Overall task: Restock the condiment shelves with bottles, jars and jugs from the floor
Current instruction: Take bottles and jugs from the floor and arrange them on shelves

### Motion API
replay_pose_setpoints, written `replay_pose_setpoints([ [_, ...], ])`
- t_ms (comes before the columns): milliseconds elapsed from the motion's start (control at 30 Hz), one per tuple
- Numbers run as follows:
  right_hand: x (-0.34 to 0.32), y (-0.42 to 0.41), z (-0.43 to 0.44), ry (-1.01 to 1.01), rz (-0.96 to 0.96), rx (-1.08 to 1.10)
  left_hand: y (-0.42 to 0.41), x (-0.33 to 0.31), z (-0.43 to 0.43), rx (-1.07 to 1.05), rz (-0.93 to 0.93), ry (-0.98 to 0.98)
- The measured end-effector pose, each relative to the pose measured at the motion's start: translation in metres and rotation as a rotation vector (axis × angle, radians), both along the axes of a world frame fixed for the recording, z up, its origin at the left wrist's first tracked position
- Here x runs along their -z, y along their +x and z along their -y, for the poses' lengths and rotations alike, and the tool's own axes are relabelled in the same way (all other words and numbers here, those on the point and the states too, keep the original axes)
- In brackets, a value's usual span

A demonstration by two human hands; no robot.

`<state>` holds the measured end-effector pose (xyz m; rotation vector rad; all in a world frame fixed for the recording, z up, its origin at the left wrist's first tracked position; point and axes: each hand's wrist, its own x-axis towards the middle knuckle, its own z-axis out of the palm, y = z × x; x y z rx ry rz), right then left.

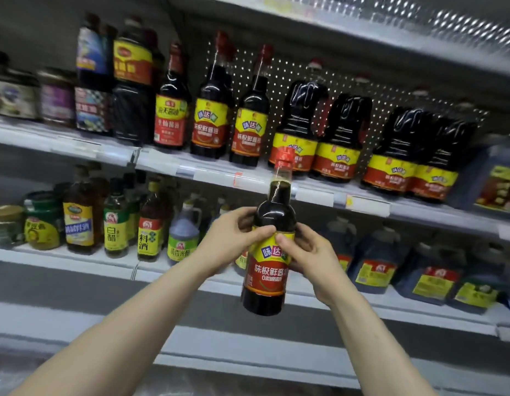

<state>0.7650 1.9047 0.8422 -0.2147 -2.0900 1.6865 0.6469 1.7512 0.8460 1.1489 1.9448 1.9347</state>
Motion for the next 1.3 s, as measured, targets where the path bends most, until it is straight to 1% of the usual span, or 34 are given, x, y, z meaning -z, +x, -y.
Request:
replay_pose_setpoints([
  [167, -0.031, -0.026, -0.013, 0.126, -0.047, -0.044, -0.011, -0.036, -0.010, -0.067, -0.055, 0.043],
  [267, -0.052, -0.048, -0.011, 0.138, -0.099, 0.002, -0.027, -0.061, -0.010, -0.069, -0.078, 0.064],
  [333, -0.069, -0.064, -0.007, 0.147, -0.137, 0.040, -0.040, -0.082, -0.008, -0.058, -0.126, 0.071],
  [433, -0.095, -0.087, -0.001, 0.187, -0.212, 0.087, -0.059, -0.109, -0.003, -0.049, -0.222, 0.044],
  [500, -0.110, -0.102, 0.000, 0.202, -0.233, 0.121, -0.072, -0.118, -0.001, -0.041, -0.245, 0.025],
  [600, -0.133, -0.124, -0.002, 0.205, -0.246, 0.166, -0.092, -0.126, 0.002, 0.027, -0.238, -0.018],
  [700, -0.150, -0.144, -0.004, 0.230, -0.260, 0.203, -0.111, -0.130, 0.003, 0.056, -0.290, -0.074],
  [800, -0.160, -0.162, -0.006, 0.243, -0.264, 0.237, -0.124, -0.133, -0.003, -0.001, -0.387, -0.138],
  [933, -0.163, -0.181, -0.007, 0.272, -0.261, 0.286, -0.134, -0.131, -0.014, -0.133, -0.473, -0.167],
  [1100, -0.168, -0.196, -0.012, 0.311, -0.246, 0.311, -0.144, -0.130, -0.023, -0.182, -0.473, -0.160],
  [1300, -0.184, -0.204, -0.012, 0.316, -0.293, 0.299, -0.157, -0.143, -0.027, -0.216, -0.503, -0.116],
])
